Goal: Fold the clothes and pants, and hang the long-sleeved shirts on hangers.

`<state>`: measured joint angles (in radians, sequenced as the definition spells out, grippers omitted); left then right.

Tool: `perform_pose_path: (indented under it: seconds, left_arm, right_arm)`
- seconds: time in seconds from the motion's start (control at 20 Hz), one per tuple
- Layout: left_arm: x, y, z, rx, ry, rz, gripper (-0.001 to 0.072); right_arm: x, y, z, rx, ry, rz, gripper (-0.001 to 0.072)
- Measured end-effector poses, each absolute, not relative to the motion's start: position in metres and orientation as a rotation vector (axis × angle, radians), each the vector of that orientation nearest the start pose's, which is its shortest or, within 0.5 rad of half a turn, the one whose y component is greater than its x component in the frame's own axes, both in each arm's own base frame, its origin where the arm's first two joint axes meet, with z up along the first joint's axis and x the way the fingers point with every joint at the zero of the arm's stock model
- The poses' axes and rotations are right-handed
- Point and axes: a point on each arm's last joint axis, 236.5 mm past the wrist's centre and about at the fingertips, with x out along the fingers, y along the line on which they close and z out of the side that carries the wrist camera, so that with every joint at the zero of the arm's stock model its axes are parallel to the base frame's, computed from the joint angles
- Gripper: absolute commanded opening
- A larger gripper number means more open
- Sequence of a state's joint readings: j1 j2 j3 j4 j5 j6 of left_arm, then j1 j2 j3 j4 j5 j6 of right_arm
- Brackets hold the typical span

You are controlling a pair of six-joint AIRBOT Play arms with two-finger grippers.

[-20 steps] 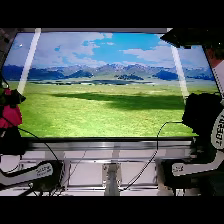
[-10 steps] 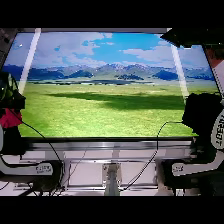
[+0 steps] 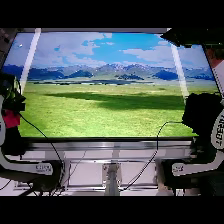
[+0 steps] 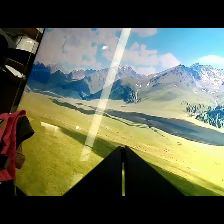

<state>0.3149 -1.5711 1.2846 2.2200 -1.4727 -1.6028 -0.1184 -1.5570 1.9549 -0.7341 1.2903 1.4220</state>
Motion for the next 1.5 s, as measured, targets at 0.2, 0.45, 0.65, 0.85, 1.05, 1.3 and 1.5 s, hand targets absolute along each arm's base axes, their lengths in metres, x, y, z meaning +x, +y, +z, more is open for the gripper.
perform_pose_path:
  seconds: [0.2,0.45,0.65,0.85,1.05,1.3,1.5]
  left_arm:
    - [0.287,0.248,-0.017,0.332,1.779,0.686,0.0007]
    - [0.3,0.239,-0.004,0.307,1.704,0.669,0.0007]
    - [0.371,0.176,0.044,0.101,1.367,0.464,0.0007]
    - [0.447,0.058,0.173,-0.011,0.872,0.092,0.0007]
    - [0.446,-0.053,0.298,-0.003,0.503,-0.191,0.0008]
    - [0.427,-0.147,0.334,0.008,0.391,-0.416,0.0008]
    - [0.43,-0.213,0.302,0.003,0.462,-0.557,0.0009]
  right_arm:
    - [0.502,0.11,0.249,0.482,0.75,0.591,0.0015]
    - [0.502,0.11,0.249,0.481,0.75,0.591,0.0015]
    - [0.503,0.11,0.25,0.482,0.747,0.589,0.0014]
    - [0.505,0.109,0.251,0.484,0.734,0.582,0.0013]
    - [0.514,0.105,0.258,0.498,0.691,0.56,0.0012]
    - [0.522,0.101,0.264,0.523,0.655,0.535,0.0012]
    - [0.525,0.098,0.264,0.523,0.645,0.52,0.0014]
